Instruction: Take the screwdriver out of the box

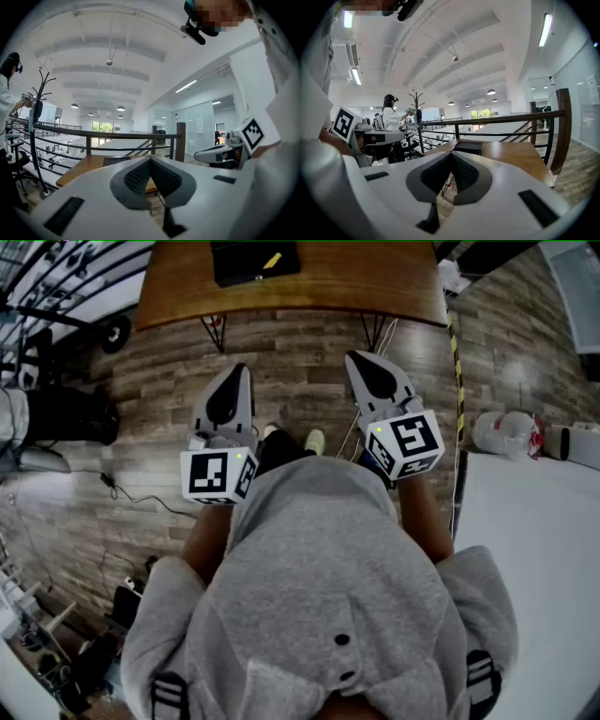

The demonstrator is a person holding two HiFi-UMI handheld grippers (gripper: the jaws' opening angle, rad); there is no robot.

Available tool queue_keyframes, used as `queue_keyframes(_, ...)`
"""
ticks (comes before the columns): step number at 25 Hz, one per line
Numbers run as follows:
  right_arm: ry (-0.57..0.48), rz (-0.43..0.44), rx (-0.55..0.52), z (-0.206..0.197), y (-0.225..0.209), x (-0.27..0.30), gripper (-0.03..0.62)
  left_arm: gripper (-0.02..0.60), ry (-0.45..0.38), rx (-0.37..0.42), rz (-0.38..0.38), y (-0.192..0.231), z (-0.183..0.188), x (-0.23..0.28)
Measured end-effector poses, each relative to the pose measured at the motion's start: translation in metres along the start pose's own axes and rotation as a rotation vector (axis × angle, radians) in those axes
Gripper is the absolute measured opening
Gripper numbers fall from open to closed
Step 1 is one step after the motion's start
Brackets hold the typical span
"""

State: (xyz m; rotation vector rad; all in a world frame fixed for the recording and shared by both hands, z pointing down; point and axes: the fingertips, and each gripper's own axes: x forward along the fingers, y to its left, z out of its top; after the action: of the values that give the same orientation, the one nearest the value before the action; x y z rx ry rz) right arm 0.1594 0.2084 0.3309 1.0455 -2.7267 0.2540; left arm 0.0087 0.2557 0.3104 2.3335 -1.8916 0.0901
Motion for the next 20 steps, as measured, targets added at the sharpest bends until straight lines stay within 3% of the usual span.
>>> queue_keyframes(8,-0.083,-0.028,0.07,0.012,-0.003,-0.01,0.017,0.014,0.025,0.004,0.002,-0.002,-0.002,-0.007)
queue_keyframes(20,-0.063,-0.06,0.067,0.003,0.001,-0.004,0.017,0.014,0.014,0.019,-0.013,0.0,-0.001,-0.008)
